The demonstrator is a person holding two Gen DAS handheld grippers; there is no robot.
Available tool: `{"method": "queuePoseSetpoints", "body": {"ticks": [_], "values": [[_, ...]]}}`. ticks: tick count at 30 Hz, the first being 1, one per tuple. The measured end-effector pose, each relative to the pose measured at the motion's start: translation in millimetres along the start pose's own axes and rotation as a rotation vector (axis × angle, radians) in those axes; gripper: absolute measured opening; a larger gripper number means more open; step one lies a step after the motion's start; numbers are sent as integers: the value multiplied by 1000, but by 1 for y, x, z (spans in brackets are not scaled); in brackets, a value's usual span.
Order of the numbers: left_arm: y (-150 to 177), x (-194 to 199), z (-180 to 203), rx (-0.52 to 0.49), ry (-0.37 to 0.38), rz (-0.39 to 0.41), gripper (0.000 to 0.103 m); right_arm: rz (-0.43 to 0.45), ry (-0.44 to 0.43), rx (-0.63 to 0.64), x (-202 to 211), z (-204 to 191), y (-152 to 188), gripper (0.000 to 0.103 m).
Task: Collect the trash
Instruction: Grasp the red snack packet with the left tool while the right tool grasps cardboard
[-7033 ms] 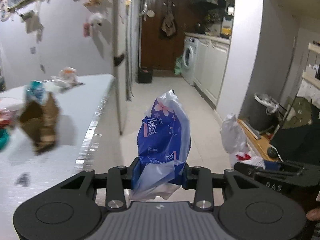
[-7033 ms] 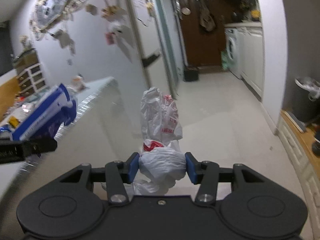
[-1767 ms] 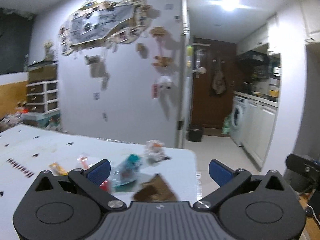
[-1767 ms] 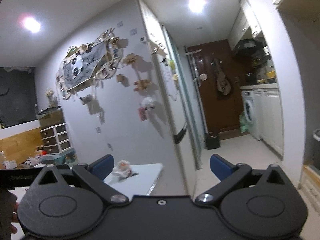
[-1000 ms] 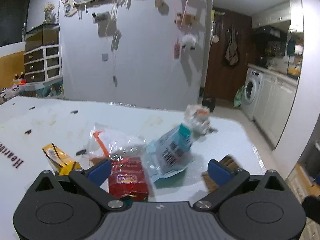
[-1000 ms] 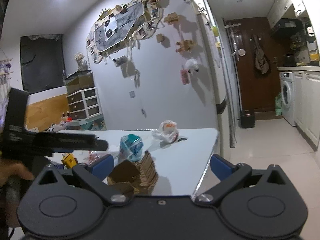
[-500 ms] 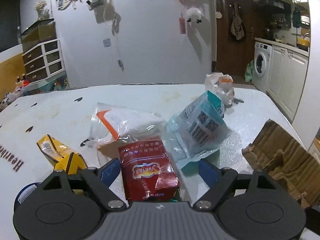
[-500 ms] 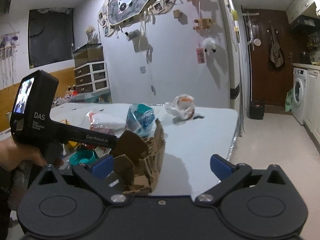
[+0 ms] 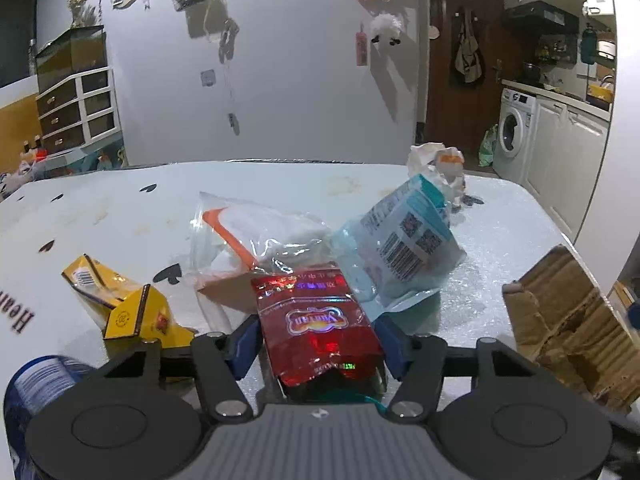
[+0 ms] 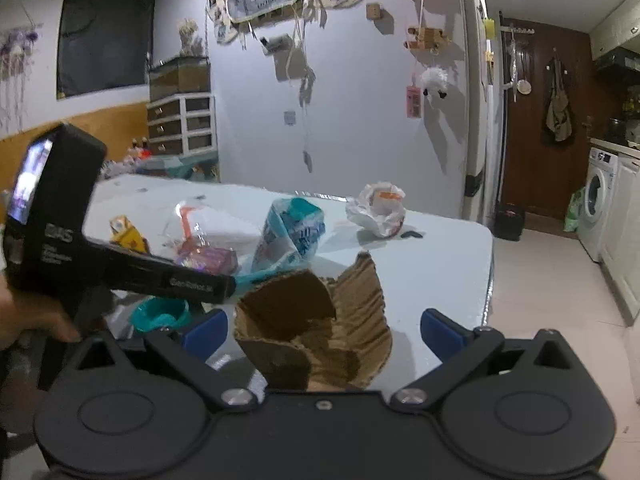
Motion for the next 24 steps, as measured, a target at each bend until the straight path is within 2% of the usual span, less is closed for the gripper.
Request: {"method": "queuePoseSetpoints", "body": {"ticks": [3, 5, 7, 10, 12, 15, 24], "values": [[0, 2, 1, 1, 6, 12, 60, -47, -6, -2, -7, 0, 5, 103], [-1, 5, 2, 3, 9, 25, 59, -48, -12, -13, -7, 1, 6, 103], [-2, 10, 4, 5, 13, 40, 58, -37, -21, -16, -6, 2, 5, 98], [-3, 17, 6, 14, 17, 47, 57, -52, -31, 0, -8, -1, 7, 87], [-2, 20, 8, 16, 27, 43, 56, -57, -40, 10, -9, -4, 8, 71], [-1, 22, 11, 9, 34, 37, 56, -31, -46, -3, -5, -2, 6, 56], [16, 35, 20, -59, 91, -4, 55, -95, -113, 85, 29, -7, 16, 54]]}}
Point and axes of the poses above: each gripper's, at about its wrist camera, not at the fingertips, and x roughly against the way its jaws point, z to its right, y to its underside, the point moved 9 cm from there along -x, roughly the way its jaws point, and after that the axes turned 3 degrees about -y, right-handed, at the moved point
